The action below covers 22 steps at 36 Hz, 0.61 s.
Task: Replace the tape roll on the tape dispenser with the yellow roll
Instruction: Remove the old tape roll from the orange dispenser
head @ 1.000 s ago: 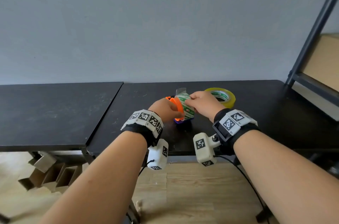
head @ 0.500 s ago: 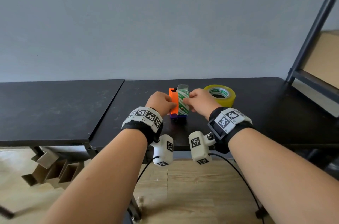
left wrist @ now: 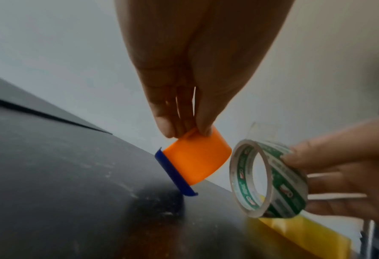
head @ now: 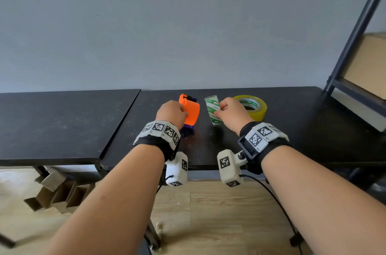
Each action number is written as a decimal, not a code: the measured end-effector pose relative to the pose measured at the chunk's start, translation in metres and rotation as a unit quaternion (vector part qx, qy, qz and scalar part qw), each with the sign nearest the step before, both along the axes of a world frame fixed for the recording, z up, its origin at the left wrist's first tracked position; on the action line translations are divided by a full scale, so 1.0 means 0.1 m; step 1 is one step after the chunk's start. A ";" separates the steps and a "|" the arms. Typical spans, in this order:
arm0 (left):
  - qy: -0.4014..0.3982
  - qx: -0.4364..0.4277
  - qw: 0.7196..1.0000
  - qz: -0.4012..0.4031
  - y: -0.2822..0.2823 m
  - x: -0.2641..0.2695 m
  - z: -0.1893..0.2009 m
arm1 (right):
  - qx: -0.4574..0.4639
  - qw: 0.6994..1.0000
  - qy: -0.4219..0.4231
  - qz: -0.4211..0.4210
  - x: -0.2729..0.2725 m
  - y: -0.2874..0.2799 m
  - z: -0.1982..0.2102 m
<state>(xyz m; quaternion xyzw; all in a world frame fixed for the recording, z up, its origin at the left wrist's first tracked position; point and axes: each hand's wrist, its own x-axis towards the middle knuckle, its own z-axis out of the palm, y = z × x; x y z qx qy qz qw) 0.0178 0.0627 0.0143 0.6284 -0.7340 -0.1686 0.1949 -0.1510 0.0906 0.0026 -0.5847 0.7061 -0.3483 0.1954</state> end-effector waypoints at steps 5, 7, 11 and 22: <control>-0.059 -0.046 0.997 -0.014 0.10 -0.12 0.02 | -0.004 1.000 -0.005 -0.017 -0.04 -0.01 -0.03; -0.097 -0.085 0.991 -0.024 0.14 -0.17 -0.02 | -0.013 0.999 -0.005 -0.029 -0.09 0.00 -0.04; -0.158 -0.024 0.986 -0.049 0.12 -0.32 -0.07 | -0.036 0.998 0.004 -0.053 -0.21 0.06 -0.05; -0.218 -0.126 0.965 -0.077 0.16 -0.76 -0.18 | -0.057 0.988 0.083 -0.120 -0.65 0.32 -0.04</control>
